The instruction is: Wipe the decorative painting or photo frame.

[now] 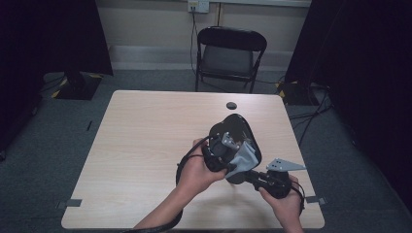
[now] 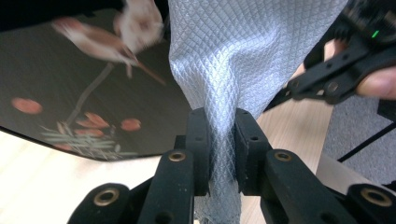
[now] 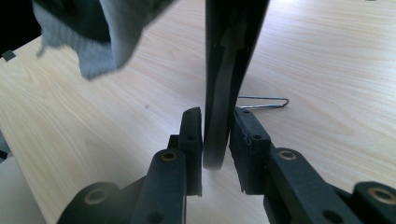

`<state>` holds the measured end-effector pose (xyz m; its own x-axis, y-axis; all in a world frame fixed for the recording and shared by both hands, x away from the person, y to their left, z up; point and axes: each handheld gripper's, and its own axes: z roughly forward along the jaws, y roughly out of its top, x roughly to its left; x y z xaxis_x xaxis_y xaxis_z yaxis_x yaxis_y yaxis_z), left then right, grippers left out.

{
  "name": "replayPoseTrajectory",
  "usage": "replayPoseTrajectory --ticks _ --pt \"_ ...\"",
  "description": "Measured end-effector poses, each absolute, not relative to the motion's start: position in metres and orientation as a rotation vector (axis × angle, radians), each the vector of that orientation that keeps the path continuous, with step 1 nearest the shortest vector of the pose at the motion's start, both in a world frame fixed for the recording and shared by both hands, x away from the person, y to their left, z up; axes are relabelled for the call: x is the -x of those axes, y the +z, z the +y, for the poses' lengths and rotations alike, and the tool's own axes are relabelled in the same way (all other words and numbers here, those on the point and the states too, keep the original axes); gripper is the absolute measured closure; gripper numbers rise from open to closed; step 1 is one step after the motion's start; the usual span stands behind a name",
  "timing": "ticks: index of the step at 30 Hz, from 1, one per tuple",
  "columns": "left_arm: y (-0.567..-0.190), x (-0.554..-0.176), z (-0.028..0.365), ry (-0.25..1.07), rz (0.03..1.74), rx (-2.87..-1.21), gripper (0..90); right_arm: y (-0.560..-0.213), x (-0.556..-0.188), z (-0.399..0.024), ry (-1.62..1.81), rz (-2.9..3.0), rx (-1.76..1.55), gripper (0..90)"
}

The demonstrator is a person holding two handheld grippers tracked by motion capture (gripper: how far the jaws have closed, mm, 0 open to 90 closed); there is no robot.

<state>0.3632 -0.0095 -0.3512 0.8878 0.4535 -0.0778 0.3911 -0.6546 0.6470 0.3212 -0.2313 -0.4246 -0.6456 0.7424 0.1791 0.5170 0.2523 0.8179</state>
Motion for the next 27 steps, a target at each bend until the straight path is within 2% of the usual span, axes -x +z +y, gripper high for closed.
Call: replayPoseTrajectory --ticks 19,27 --pt "-0.428 -0.368 0.009 0.021 0.755 -2.4 78.6 -0.421 -0.32 -0.233 1.357 2.273 -1.168 77.1" --pt "-0.447 -0.369 0.011 0.017 0.788 -2.424 78.6 -0.419 -0.32 -0.232 1.362 2.273 -1.166 75.8"
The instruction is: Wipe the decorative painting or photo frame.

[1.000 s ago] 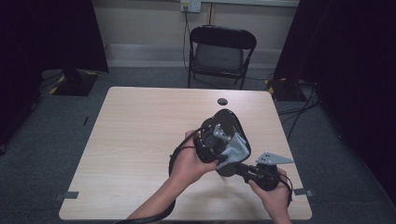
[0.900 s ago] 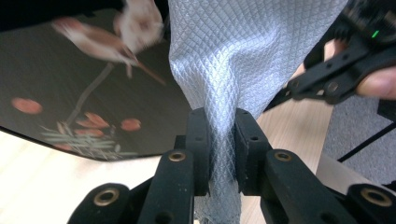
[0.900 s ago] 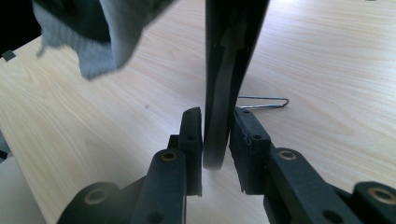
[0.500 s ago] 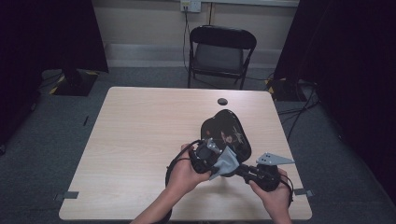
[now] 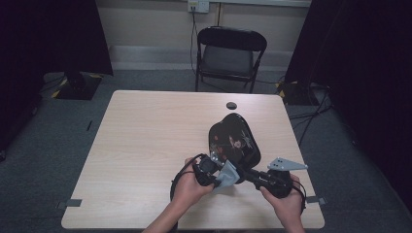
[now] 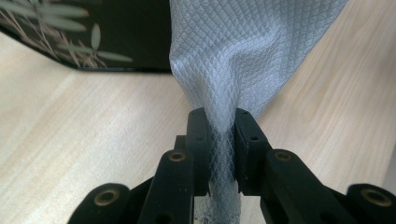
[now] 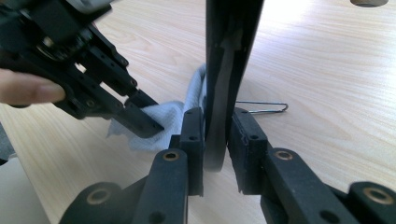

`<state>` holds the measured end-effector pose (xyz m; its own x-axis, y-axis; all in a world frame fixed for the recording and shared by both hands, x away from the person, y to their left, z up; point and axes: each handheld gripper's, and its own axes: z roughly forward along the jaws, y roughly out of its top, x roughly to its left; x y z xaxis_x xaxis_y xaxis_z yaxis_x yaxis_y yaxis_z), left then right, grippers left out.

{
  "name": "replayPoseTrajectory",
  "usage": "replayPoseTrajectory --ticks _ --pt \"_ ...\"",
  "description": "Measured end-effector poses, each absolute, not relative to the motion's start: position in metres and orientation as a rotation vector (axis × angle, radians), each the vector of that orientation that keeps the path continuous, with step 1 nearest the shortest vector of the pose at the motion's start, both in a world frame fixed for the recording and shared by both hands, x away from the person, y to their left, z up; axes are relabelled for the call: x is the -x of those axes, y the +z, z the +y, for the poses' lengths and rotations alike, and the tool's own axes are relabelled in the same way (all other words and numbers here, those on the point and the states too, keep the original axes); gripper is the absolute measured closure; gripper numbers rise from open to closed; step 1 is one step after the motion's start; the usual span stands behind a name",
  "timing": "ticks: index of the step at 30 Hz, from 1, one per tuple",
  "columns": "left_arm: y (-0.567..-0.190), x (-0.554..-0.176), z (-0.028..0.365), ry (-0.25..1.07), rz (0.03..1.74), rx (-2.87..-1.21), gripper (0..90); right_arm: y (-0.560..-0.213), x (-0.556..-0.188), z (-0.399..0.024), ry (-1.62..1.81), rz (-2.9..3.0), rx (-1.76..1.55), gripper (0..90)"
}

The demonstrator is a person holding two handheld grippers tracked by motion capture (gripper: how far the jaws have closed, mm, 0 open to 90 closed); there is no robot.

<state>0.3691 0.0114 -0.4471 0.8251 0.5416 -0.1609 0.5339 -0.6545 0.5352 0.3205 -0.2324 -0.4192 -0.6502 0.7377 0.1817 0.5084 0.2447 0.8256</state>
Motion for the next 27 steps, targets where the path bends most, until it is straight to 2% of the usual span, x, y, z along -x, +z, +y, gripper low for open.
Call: replayPoseTrajectory --ticks 8,12,21,27 --pt "-0.461 -0.366 0.019 0.013 0.826 -2.447 78.7 -0.417 -0.319 -0.232 1.355 2.279 -1.157 72.2" --pt "-0.456 -0.365 0.024 0.021 0.828 -2.431 78.7 -0.419 -0.319 -0.231 1.357 2.287 -1.157 69.6" --pt "-0.394 -0.364 0.034 0.101 0.765 -2.328 78.6 -0.426 -0.318 -0.231 1.326 2.314 -1.167 67.3" --pt "-0.353 -0.361 0.025 0.167 0.686 -2.287 78.4 -0.429 -0.317 -0.233 1.32 2.331 -1.165 65.6"
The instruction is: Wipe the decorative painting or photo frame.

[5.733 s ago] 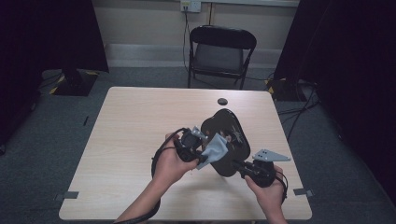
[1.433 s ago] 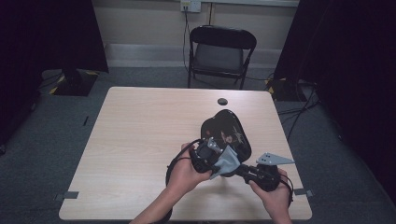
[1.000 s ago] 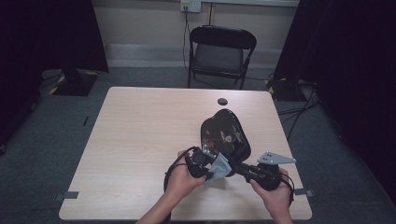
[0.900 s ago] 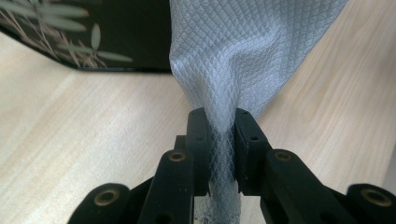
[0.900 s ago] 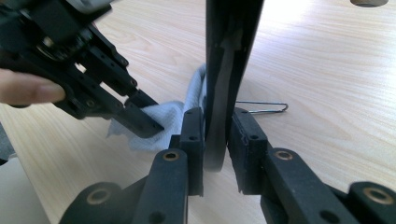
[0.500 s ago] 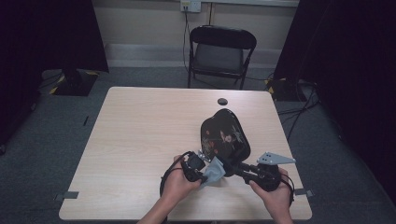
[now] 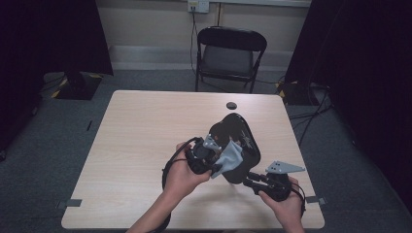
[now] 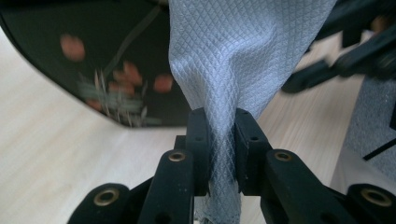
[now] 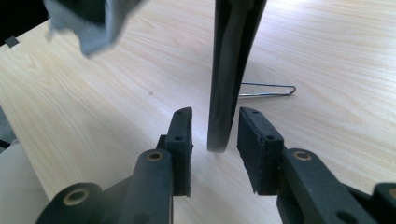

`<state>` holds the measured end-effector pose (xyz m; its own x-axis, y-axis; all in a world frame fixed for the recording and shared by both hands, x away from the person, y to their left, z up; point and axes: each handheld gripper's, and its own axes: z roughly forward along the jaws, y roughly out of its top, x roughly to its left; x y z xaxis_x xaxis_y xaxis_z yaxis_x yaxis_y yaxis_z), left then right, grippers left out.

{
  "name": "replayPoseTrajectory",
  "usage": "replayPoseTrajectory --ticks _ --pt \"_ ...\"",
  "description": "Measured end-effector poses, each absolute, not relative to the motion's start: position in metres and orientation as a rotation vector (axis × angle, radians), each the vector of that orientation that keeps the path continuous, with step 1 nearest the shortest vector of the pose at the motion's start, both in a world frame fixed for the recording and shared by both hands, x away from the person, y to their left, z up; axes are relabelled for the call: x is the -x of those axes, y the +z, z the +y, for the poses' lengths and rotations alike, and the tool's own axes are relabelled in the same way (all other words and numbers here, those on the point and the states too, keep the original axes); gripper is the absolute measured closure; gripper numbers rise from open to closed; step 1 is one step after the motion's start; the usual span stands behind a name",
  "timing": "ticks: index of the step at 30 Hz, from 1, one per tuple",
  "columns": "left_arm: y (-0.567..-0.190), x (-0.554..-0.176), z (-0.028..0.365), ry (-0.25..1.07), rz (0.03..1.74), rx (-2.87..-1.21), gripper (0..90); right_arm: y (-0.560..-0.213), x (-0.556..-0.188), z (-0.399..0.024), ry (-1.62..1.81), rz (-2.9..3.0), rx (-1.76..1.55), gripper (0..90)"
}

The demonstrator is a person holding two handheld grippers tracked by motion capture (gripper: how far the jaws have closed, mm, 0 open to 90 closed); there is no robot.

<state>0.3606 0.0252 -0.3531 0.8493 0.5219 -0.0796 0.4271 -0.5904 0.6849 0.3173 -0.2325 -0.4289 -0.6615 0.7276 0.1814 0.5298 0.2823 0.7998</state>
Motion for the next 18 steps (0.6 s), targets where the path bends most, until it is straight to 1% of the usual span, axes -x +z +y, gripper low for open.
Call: replayPoseTrajectory --ticks 4,7,18 --pt "-0.339 -0.359 0.015 0.174 0.635 -2.28 78.5 -0.43 -0.315 -0.233 1.32 2.337 -1.168 65.3" --pt "-0.339 -0.356 0.007 0.182 0.6 -2.288 78.5 -0.431 -0.313 -0.236 1.313 2.336 -1.175 64.6" --pt "-0.381 -0.357 -0.005 0.124 0.61 -2.365 78.5 -0.43 -0.307 -0.249 1.307 2.316 -1.206 64.6"
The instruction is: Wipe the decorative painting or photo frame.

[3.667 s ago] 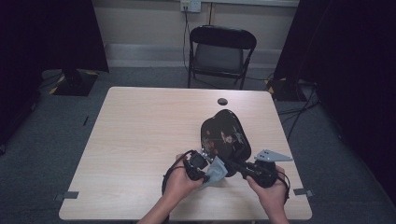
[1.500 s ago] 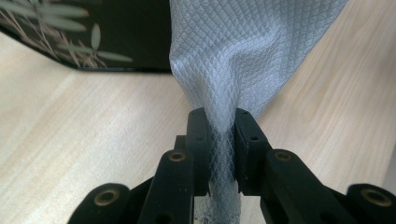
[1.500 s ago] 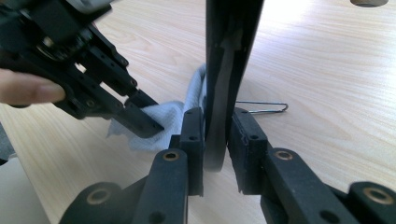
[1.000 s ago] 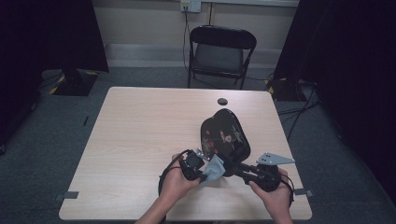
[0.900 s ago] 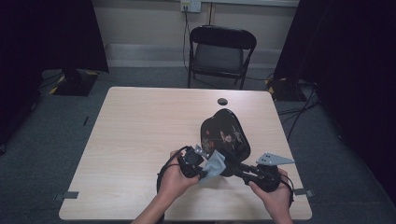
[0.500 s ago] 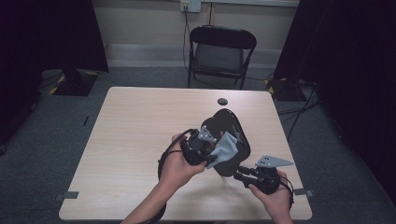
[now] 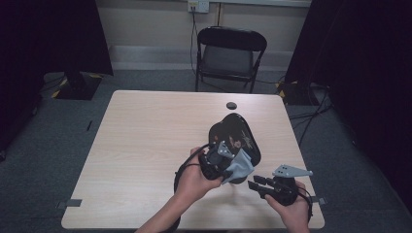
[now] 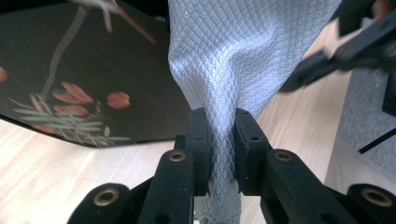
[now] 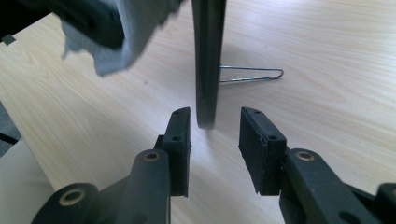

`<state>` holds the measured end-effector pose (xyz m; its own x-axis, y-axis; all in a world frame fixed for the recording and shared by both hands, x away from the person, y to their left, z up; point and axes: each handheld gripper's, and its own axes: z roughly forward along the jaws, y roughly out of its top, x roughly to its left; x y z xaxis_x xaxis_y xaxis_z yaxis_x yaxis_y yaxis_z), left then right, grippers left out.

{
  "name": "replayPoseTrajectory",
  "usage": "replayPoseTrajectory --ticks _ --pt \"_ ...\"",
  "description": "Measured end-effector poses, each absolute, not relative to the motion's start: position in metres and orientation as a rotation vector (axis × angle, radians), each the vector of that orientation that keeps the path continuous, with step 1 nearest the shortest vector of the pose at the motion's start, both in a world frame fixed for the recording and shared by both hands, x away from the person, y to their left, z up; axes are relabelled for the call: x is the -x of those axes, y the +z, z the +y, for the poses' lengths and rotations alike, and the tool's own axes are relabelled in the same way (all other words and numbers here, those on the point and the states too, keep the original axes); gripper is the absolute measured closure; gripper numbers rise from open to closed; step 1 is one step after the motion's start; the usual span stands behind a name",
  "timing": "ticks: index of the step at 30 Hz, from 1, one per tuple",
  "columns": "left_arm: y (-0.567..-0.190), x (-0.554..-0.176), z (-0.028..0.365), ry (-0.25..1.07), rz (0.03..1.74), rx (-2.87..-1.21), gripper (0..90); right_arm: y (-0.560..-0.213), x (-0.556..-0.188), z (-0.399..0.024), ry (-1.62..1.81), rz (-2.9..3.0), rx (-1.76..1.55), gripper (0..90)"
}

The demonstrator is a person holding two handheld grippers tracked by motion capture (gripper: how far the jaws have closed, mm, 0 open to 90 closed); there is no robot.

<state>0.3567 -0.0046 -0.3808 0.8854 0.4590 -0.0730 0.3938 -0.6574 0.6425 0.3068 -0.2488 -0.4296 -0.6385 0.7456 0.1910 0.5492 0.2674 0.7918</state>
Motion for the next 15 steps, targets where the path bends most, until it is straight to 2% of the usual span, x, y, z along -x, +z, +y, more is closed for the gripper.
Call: replayPoseTrajectory --ticks 8,15 --pt "-0.41 -0.358 -0.005 0.097 0.64 -2.403 78.5 -0.428 -0.305 -0.255 1.308 2.297 -1.225 65.5" --pt "-0.431 -0.359 -0.001 0.074 0.684 -2.433 78.5 -0.431 -0.308 -0.256 1.336 2.321 -1.222 71.2"
